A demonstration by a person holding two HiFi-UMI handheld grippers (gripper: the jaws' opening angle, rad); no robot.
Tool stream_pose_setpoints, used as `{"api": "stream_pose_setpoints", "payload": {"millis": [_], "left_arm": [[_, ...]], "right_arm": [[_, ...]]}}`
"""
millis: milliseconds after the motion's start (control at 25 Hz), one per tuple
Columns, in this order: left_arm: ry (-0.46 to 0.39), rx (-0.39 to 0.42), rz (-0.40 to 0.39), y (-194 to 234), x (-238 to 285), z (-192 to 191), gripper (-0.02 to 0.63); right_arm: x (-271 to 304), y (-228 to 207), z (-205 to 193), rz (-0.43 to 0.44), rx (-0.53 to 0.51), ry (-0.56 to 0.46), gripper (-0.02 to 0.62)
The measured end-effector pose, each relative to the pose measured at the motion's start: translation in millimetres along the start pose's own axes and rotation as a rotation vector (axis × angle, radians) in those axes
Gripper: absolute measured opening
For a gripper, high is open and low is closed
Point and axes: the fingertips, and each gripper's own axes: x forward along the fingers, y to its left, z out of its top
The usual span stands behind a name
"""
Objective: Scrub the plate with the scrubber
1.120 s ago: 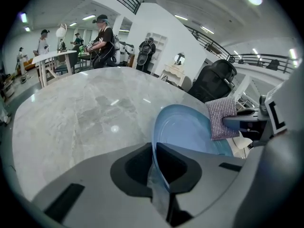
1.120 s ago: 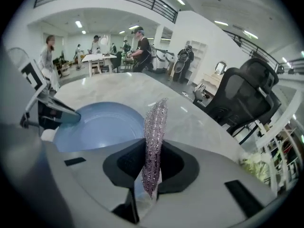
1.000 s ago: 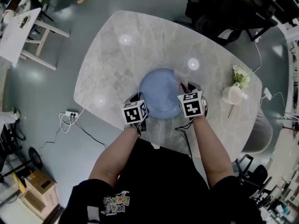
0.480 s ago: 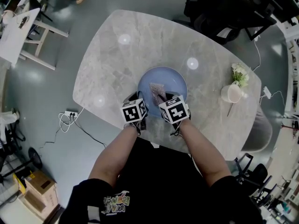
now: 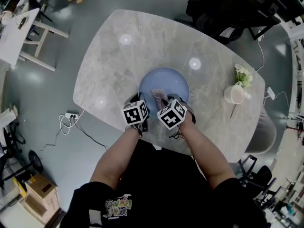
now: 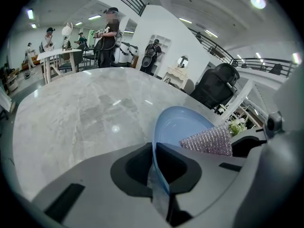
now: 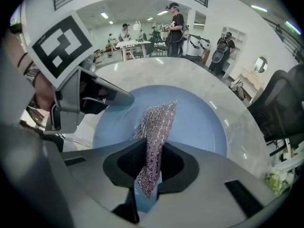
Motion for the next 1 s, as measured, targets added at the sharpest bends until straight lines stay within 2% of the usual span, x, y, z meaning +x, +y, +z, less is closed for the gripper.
{"api": "stream_pose_setpoints", "payload": {"millis": [440,680,840,1000], "left_arm": [[0.001,0.011,-0.003,-0.5,0.8,0.5,0.038],[0.003,0.015,-0.005,-1.4,0.6,-0.5,0.038],[0.003,0.017,-0.007,-1.3,0.6,-0.2,0.038],[0.005,0.017,-0.009,-1.8,0.0,-0.4,0.038]], "right_arm": [[-14.0,-60.3,-36.0,-0.186,-0.123,0.098,0.075],[-15.3,-78.5,-34.7,-0.237,-0.164,0.112,0.075],[-13.3,-91.6,-32.7,-0.263,-0.158,0.111,0.075],[-16.3,-111.5,-30.3,-0.308,-0.099,0.092,0.077]]}}
